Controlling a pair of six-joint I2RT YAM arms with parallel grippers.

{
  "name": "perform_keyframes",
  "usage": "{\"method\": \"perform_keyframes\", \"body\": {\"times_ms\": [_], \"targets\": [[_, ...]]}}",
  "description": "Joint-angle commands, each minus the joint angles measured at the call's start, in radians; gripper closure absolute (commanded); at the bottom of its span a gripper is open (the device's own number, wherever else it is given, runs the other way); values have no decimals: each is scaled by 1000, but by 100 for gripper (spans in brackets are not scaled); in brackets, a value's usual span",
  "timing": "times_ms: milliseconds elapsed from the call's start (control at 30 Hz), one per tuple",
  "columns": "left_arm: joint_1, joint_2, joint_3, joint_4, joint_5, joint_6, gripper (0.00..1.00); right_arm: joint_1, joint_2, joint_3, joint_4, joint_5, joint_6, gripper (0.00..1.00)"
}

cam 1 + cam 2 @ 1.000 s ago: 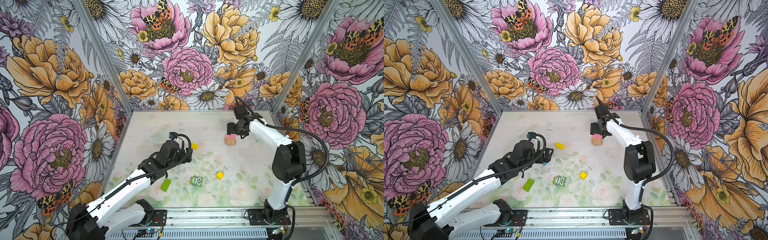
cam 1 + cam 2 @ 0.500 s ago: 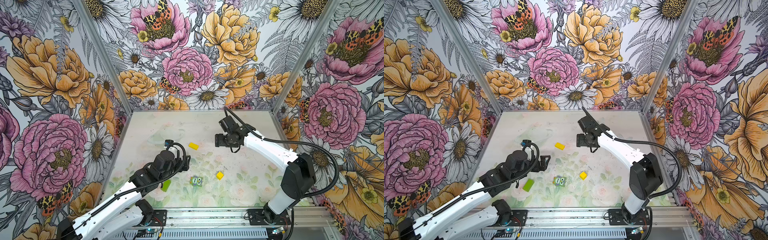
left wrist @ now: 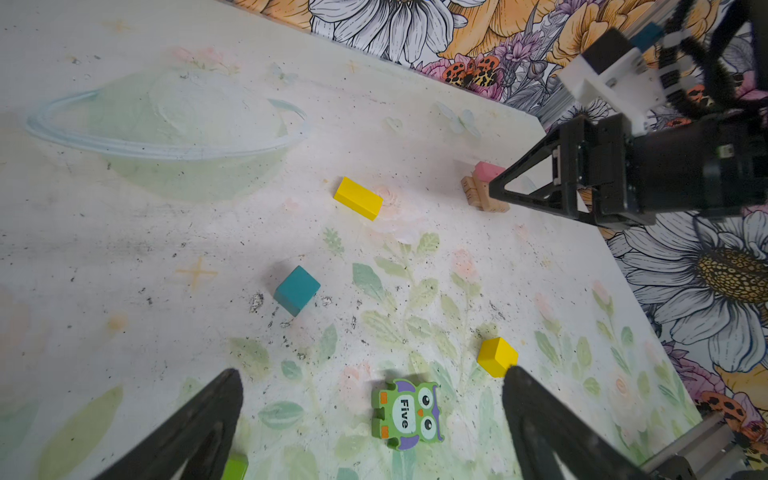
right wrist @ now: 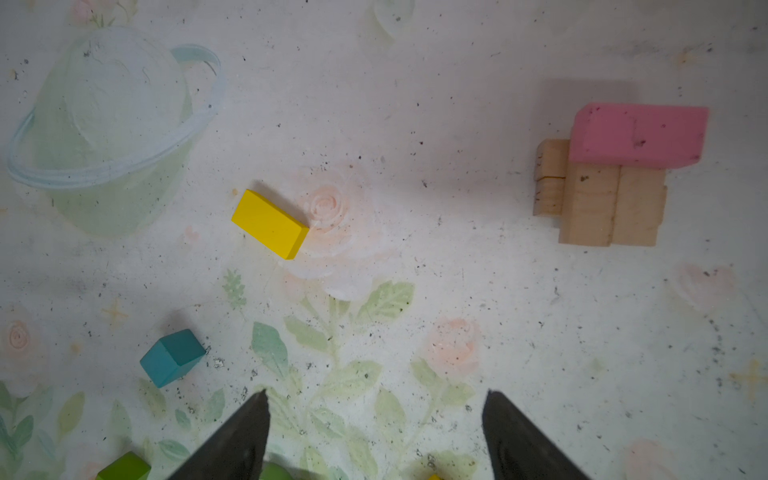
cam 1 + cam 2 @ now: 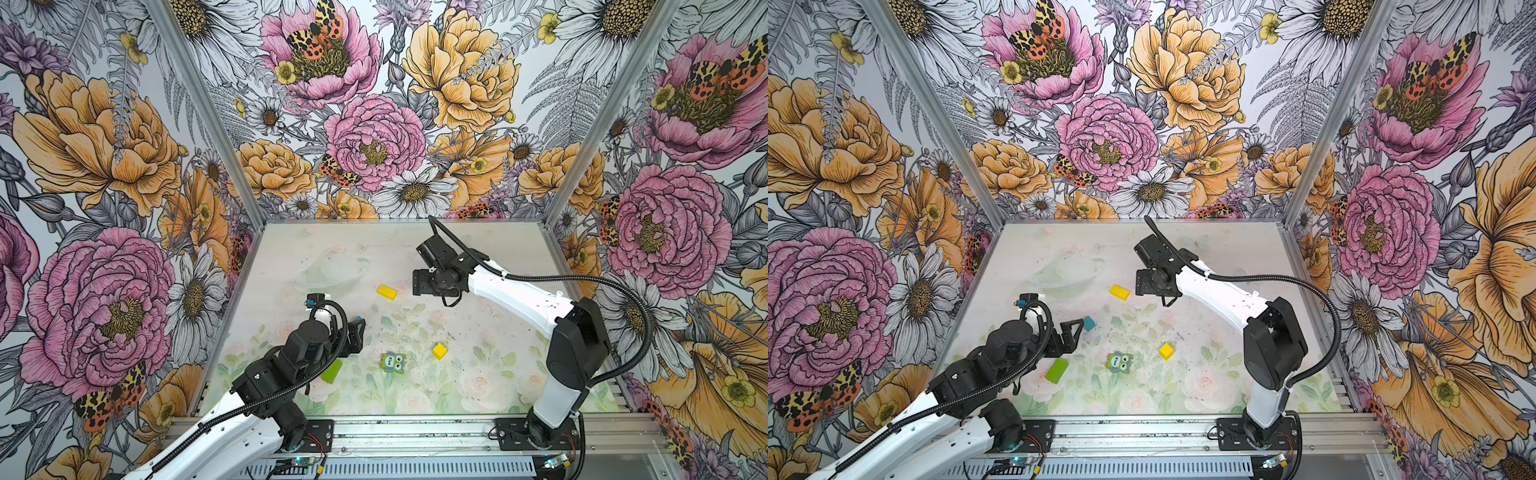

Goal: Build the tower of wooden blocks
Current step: 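Lift the right gripper away toward the yellow block farther from the robot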

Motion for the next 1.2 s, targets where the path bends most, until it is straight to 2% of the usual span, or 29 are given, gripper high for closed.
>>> {"method": "perform_keyframes", "body": {"times_ms": [0,333,533,800,933,1167], "targets": [[-6,9,1,-17,-21,-14,1,6,14,37,13,29,9,17],[-4,42,22,-19,-42,7,1,6,52,70,14,20,-10,17],[-2,53,29,-19,-60,18,1,25,95,95,19,18,22,17],[1,22,-1,-30,-59,15,1,82,242,197,28,28,114,15],[3,-5,-13,-29,-56,4,1,101,320,274,29,69,180,8],[4,-17,-13,-28,-61,7,1,119,420,370,29,117,295,4]]}}
